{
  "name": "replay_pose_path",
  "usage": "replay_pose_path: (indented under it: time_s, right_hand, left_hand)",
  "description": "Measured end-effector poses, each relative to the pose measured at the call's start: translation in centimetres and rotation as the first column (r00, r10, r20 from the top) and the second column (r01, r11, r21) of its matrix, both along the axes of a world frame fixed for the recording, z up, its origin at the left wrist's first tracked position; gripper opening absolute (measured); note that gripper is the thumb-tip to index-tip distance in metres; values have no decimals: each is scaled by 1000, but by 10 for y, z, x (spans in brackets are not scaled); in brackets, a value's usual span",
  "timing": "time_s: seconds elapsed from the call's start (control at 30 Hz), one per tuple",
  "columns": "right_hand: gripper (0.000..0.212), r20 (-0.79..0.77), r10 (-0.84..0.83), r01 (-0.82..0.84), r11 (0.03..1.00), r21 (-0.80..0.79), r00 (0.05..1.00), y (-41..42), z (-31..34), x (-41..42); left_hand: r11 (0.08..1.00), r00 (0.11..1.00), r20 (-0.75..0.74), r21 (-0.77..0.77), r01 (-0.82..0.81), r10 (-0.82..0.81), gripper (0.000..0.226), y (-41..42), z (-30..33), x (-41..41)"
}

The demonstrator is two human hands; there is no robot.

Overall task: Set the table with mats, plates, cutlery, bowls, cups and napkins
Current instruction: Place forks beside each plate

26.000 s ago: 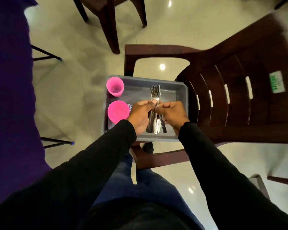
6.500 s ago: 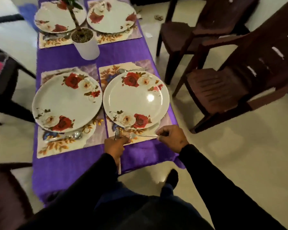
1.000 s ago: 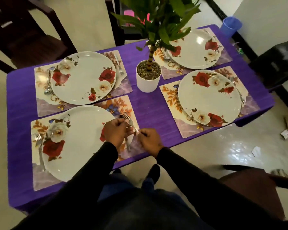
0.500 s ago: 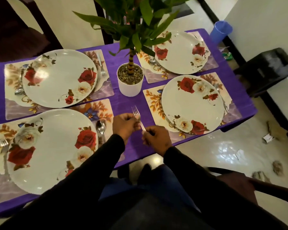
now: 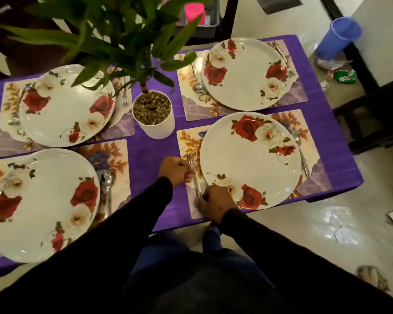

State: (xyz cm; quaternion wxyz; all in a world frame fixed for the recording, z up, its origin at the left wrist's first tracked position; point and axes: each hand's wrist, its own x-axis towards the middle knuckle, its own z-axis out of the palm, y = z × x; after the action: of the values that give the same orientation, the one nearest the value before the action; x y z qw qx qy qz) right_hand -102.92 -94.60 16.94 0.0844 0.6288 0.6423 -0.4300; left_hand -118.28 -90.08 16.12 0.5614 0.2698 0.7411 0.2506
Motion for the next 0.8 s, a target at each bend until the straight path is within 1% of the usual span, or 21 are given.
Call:
replay_pose_path:
  time_s: [0.07,0.17,0.23,0.4,0.53,0.6,0.7,0.73,0.8]
  right_hand:
    - [32,4,68,-69,997,23,998,5,4,1]
    - [20,0,164,-164,986,5,986,7,6,2]
    - [13,-7,180,-180,984,-14,984,7,4,0]
    - [20,9,153,-153,988,-28,988,9,2,-2]
    - [24,7,148,-148,989,19,989,9,6,-3]
    - [34,-12,148,-147,988,56,989,6,7,-3]
    - [52,-53,168,-164,984,71,984,1,7,-2]
    - [54,-56,179,-174,982,75,982,1,7,-2]
    - [47,-52,205,-200,976,86,977,3,6,-2]
  left_hand:
    - [1000,998,-55,-18,13,-14,13,6,-3,2]
    - [999,994,-106,-45,-9,5,10,9,-3,5]
    - [998,991,-137,-59,-10,2,12,10,0,7]
    - [997,984,-176,-80,-7,-7,12,13,5,11]
    - [994,982,-189,-99,-37,17,12,16,5,15]
    - [993,981,-193,-105,-44,22,13,17,2,15]
    - [990,981,-193,-132,-44,18,11,19,2,15]
    - [990,982,-187,-138,-35,9,12,20,1,15]
    - [988,983,-183,-156,2,-31,20,21,2,15]
